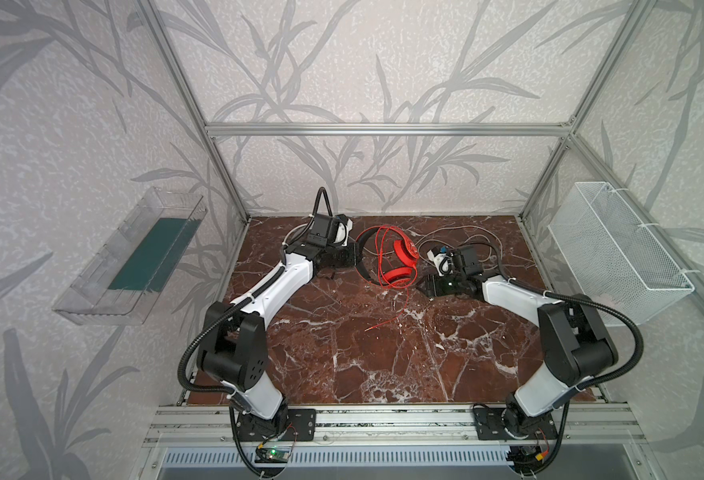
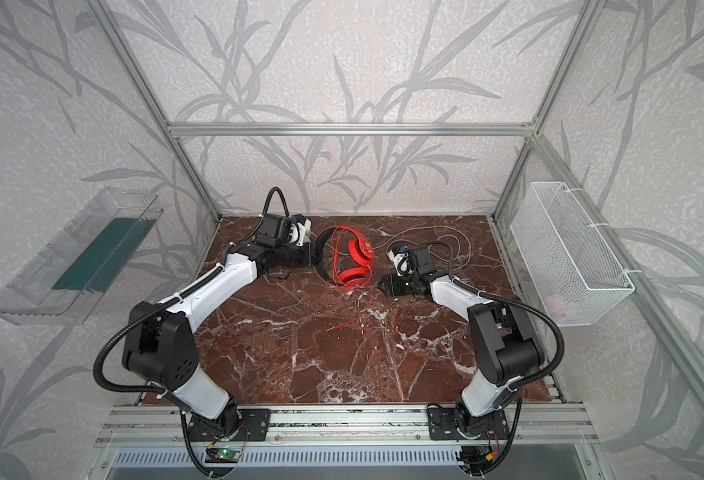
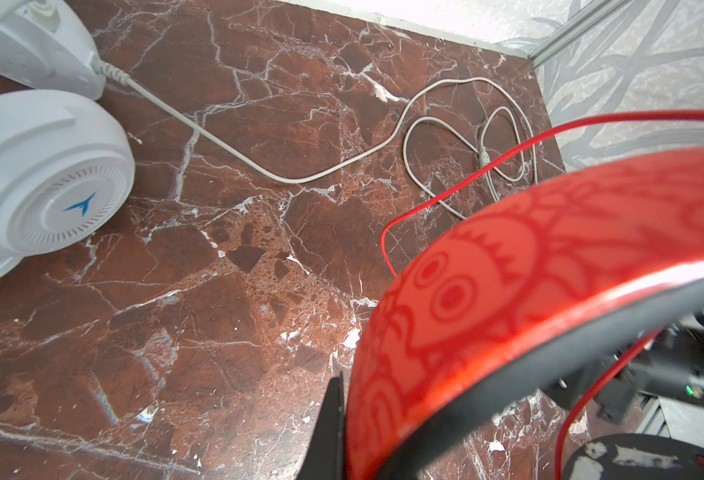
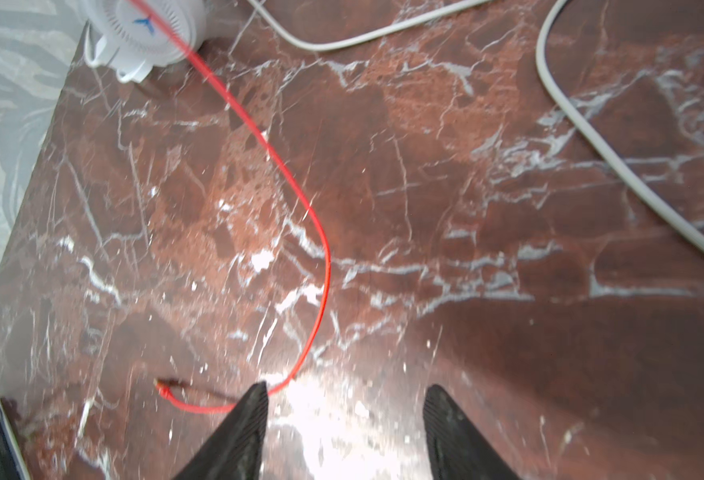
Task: Wrap the headphones
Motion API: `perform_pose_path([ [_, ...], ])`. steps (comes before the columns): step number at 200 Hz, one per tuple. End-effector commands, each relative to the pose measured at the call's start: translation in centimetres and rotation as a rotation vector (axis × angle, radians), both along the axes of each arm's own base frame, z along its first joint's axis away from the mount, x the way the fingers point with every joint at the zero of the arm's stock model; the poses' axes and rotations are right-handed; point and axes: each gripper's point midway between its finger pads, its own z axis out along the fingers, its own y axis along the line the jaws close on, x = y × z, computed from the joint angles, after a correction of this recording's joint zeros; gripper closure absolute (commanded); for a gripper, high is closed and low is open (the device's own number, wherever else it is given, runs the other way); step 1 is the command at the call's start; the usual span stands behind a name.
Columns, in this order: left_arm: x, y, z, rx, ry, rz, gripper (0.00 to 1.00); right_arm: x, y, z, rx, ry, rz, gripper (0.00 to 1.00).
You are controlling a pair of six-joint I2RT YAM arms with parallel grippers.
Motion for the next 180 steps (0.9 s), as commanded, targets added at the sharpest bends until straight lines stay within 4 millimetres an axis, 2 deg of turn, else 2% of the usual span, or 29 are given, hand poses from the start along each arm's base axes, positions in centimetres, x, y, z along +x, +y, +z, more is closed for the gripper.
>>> perform_pose_path([
  [1,1.3,0.0,1.6,-0.039,-0.040,0.038,1.00,-1.9,1.2,2.2,-0.020,-0.114,0.113,0.36],
  [53,2.0,0.2,0.9,-0.030,-0.029,0.067,1.00,-10.1,4.5,3.1,-0.240,-0.359,0.555,0.34],
  [102,2.6,0.4,0.1,-0.009,-0.009,0.081,1.00,-15.9,7.3,3.9,-0.292,-0.465,0.977,0.33],
  [126,2.9,0.5,-0.1,0.002,-0.006,0.088,1.00,-16.8,8.2,3.7,-0.353,-0.498,1.104,0.34],
  [180,3.3,0.4,-0.4,-0.008,0.008,0.102,1.00,-16.0,11.1,3.0,-0.390,-0.555,1.220,0.36],
])
